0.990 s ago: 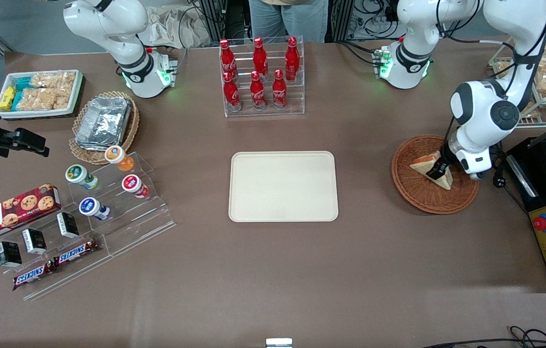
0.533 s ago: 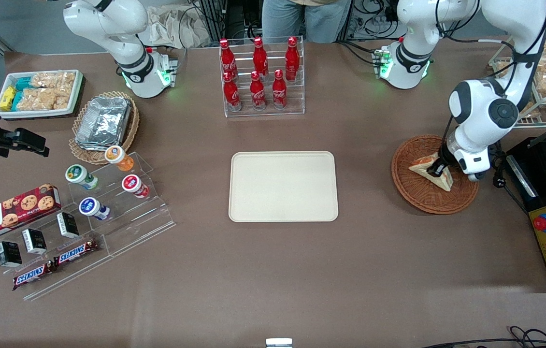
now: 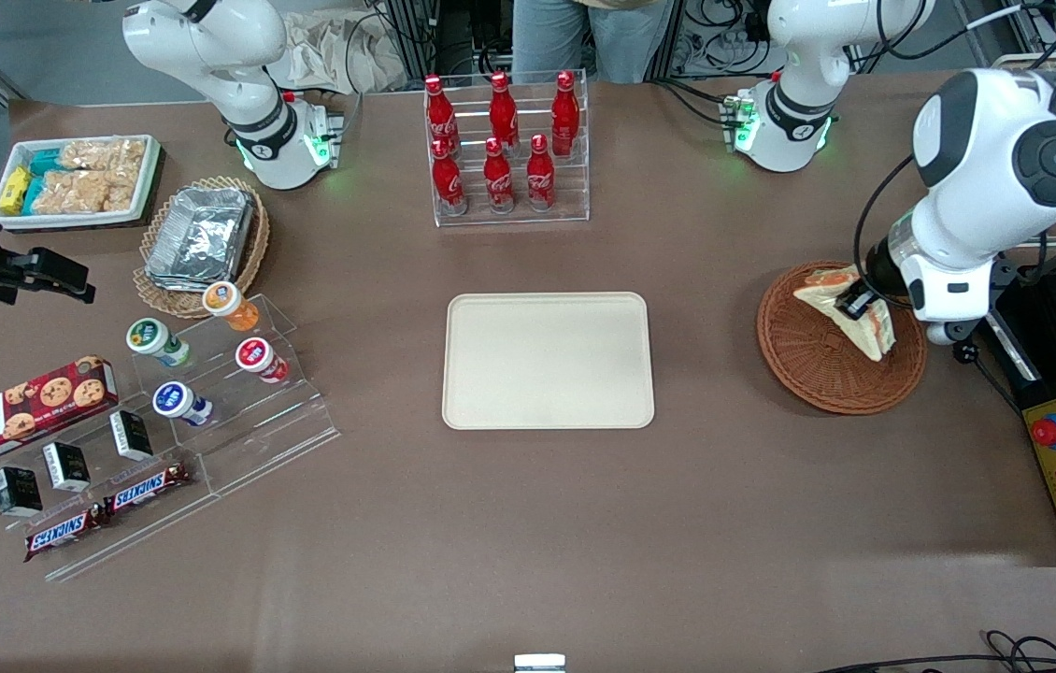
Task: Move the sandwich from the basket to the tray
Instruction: 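Lift the sandwich out of the basket with the left gripper, then carry the sandwich to the white tray and lower it onto it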
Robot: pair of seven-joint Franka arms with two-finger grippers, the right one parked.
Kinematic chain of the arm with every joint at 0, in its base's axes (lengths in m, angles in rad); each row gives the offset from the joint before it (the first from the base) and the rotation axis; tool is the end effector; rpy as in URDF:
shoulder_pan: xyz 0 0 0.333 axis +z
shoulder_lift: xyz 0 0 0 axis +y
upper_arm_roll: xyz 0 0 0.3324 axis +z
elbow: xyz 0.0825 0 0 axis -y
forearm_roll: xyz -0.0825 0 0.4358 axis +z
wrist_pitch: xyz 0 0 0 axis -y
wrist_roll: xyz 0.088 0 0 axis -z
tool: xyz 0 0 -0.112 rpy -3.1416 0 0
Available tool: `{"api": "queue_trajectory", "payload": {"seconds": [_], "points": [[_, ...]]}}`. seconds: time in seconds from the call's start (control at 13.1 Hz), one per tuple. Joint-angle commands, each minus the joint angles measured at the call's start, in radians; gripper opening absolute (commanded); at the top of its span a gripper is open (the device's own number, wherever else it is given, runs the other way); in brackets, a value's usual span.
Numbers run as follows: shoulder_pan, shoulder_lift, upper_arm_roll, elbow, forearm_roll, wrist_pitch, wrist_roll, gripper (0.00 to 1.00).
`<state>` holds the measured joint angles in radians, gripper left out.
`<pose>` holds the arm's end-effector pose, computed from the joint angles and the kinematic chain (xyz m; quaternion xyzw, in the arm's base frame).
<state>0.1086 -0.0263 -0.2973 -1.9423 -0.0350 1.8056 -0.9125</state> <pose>0.5758 -0.1142 0.4760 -0.9318 -0.3584 0.0542 0.0181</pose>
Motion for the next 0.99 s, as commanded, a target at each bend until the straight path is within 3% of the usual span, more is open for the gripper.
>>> {"api": "queue_trajectory", "payload": {"seconds": [0.0, 0.23, 0.53, 0.91], "points": [[0.000, 0.092, -0.068, 0.143, 0.004, -0.074, 0.123, 0.00], [0.000, 0.117, -0.173, 0.174, 0.001, -0.066, 0.156, 0.00], [0.000, 0.262, -0.316, 0.244, 0.026, -0.026, 0.165, 0.00], [-0.007, 0.382, -0.417, 0.146, 0.122, 0.190, 0.147, 0.00]]}}
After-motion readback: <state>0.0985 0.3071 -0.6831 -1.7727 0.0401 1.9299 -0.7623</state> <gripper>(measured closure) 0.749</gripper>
